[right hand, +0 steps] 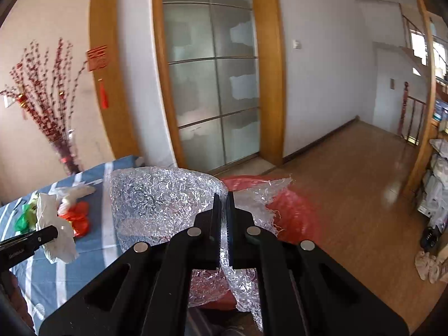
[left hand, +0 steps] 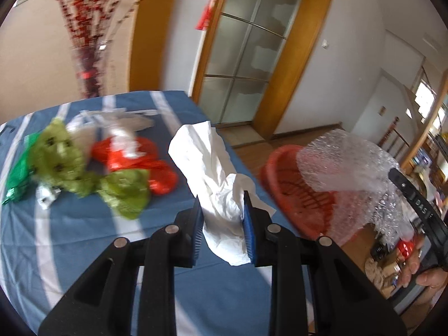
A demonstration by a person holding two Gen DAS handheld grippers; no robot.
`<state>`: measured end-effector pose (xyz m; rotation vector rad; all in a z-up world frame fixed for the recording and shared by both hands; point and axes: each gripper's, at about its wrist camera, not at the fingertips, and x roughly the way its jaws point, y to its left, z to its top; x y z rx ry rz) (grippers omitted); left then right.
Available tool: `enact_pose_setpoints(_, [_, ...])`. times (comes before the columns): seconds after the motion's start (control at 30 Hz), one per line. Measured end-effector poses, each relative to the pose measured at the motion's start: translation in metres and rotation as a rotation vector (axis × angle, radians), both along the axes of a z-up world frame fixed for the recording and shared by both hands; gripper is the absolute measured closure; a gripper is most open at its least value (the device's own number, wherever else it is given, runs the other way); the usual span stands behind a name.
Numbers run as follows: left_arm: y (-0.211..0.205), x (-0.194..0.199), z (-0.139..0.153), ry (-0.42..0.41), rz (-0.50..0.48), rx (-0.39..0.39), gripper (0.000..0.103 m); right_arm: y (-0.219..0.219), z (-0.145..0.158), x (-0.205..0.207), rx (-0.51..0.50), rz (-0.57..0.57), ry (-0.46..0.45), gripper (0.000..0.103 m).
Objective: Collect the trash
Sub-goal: 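Carry the bubble wrap and white tissue toward the wastebasket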
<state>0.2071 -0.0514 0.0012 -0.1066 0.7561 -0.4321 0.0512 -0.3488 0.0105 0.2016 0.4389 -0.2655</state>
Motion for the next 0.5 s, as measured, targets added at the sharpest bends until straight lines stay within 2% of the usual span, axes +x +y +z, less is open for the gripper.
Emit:
enact_pose_setpoints(0.23, [-0.045, 0.007, -0.003, 0.002, -0.084, 0.009, 0.077, -0.028, -0.008, 0.002, 0.014, -0.098, -0.003, 0.099])
enact_pose_setpoints(0.5, [-0.09, 0.015, -0.013, 0.015, -0.15, 0.021, 0.077, -0.042, -0.015, 0.01, 0.029, -0.142, -0.022, 0.099])
